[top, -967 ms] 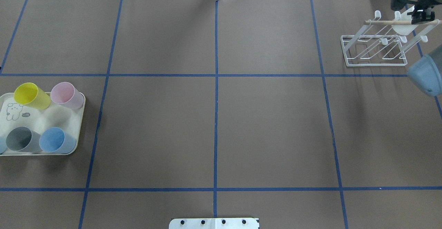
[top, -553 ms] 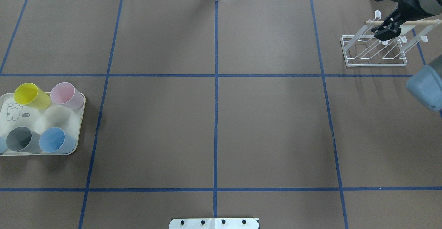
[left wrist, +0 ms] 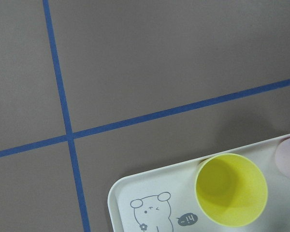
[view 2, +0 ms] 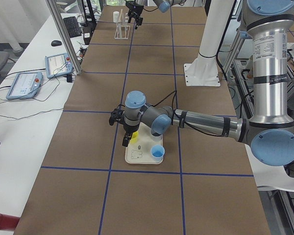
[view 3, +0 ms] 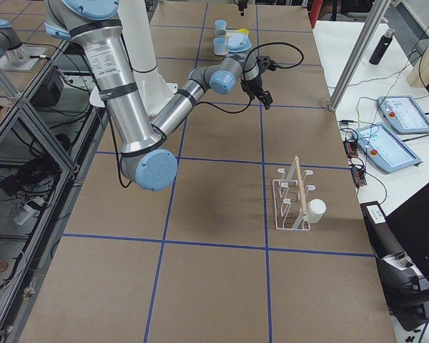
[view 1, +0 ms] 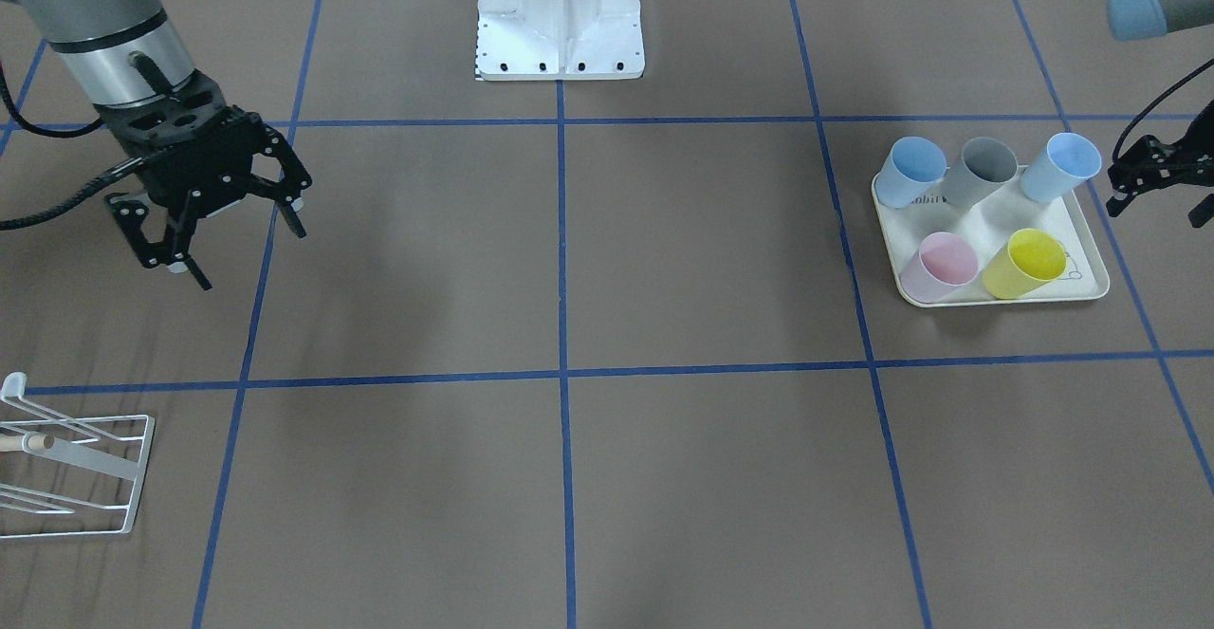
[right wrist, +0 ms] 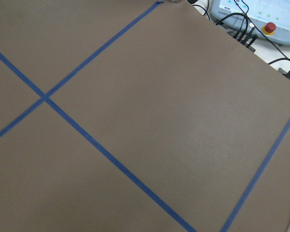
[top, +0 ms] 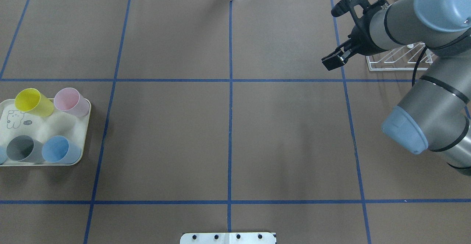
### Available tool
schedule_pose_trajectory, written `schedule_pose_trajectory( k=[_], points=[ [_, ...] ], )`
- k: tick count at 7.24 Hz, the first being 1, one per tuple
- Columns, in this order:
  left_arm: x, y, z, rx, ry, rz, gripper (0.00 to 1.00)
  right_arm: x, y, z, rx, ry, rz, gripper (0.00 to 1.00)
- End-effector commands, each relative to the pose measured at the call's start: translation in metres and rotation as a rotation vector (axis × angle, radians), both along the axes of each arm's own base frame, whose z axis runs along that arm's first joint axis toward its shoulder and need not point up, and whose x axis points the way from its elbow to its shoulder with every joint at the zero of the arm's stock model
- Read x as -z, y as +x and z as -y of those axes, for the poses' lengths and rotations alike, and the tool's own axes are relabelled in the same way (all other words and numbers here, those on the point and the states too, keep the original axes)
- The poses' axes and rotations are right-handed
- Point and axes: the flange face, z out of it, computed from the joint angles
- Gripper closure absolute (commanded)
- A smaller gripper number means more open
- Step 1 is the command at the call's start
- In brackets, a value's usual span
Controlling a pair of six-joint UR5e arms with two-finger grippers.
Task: Transfer IKEA cup to right arm and place on rack
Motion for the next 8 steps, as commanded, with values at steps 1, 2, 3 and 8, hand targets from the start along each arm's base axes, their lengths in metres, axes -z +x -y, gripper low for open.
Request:
schedule_pose_trajectory(
  k=[1, 2, 3, 8],
  points=[
    [-0.006, 0.035, 0.003, 0.018, -0.04, -0.038, 0.0, 0.027, -0.032, -0.016, -0.005, -0.081, 0.054, 0.0],
    [-0.017, 0.042, 0.003, 0.023, -0.051, -0.046, 0.0, 0.029, -0.039, -0.019, 0.005, -0.093, 0.046, 0.0],
    [-0.025, 0.051, 0.002, 0.011, -0.048, -0.052, 0.02, 0.03, -0.04, -0.021, 0.011, -0.092, 0.049, 0.0],
    [-0.03, 0.07, 0.011, -0.016, -0.05, -0.06, 0.41, 0.03, -0.041, -0.022, 0.01, -0.089, 0.046, 0.0]
  ],
)
